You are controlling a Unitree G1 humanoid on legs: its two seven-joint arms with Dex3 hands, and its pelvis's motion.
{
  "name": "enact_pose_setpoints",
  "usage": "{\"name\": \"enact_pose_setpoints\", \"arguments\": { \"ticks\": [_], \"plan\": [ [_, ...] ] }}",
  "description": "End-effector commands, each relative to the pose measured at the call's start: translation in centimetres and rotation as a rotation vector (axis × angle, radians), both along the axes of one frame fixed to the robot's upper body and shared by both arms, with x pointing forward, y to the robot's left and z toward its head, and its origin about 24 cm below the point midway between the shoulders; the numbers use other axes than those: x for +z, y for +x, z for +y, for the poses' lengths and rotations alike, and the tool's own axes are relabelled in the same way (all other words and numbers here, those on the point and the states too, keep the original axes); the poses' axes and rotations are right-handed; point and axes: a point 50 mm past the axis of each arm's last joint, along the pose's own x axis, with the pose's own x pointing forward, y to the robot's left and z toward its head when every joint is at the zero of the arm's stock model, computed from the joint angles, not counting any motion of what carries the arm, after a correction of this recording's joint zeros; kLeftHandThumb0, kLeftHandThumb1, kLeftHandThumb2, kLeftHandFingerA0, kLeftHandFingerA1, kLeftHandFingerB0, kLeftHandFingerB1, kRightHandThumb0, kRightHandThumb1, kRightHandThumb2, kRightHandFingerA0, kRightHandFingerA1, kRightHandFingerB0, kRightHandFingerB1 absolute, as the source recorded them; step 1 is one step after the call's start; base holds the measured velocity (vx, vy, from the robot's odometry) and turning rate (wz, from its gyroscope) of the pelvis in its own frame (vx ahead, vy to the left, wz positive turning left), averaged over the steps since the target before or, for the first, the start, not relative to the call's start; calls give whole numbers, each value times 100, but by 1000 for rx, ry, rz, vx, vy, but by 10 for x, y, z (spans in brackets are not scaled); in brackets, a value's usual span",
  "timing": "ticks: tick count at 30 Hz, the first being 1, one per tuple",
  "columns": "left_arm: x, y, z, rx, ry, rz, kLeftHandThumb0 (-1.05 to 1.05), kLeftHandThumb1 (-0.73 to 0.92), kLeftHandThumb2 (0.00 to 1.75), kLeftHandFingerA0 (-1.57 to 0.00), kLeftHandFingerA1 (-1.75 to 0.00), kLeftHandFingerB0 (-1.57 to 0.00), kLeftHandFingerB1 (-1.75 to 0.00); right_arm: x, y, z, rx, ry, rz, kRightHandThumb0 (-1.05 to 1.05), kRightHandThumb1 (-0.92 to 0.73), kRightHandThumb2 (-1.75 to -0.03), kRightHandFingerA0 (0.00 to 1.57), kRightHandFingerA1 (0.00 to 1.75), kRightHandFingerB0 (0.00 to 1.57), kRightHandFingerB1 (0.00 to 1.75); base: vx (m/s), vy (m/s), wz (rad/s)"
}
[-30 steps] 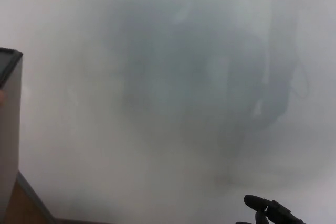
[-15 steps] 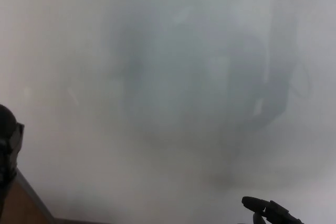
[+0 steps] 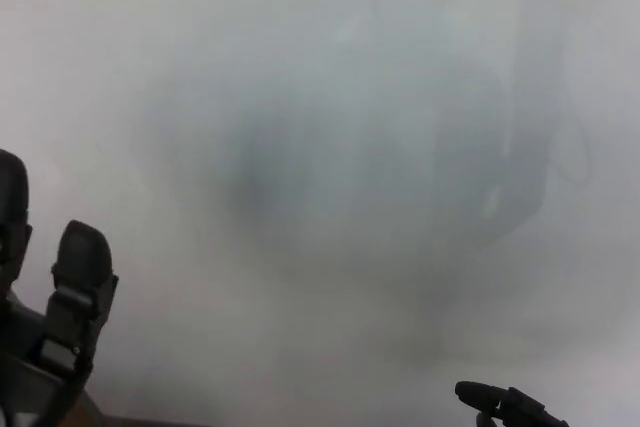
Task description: A magnetic marker holder is on the left hand side of the white board, the robot put the index and middle finger into the opening of the container and pull off the magnetic holder and hand it to a human on the left hand side.
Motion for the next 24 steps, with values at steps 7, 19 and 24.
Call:
{"name": "enact_pose_setpoints", "arguments": {
  "ticks": [7,19,24],
  "plan": [
    [-136,-17,2,108,804,546,-84,50,84,-17,-45,-8,-36,-2,-10,-7,-20,-4,-2,-59,-79,-63,70,60,63,52,0,0,0],
    [-190,-53,12,149,1217,799,-85,46,84,-28,-48,-14,-38,-8,-22,-6,-43,30,32,-57,-78,-63,73,59,66,51,0,0,0],
    [-197,-66,10,141,1269,829,-81,46,83,-26,-48,-16,-39,-12,-35,-6,-46,28,54,-58,-79,-64,72,58,64,51,0,0,0]
  ]
}}
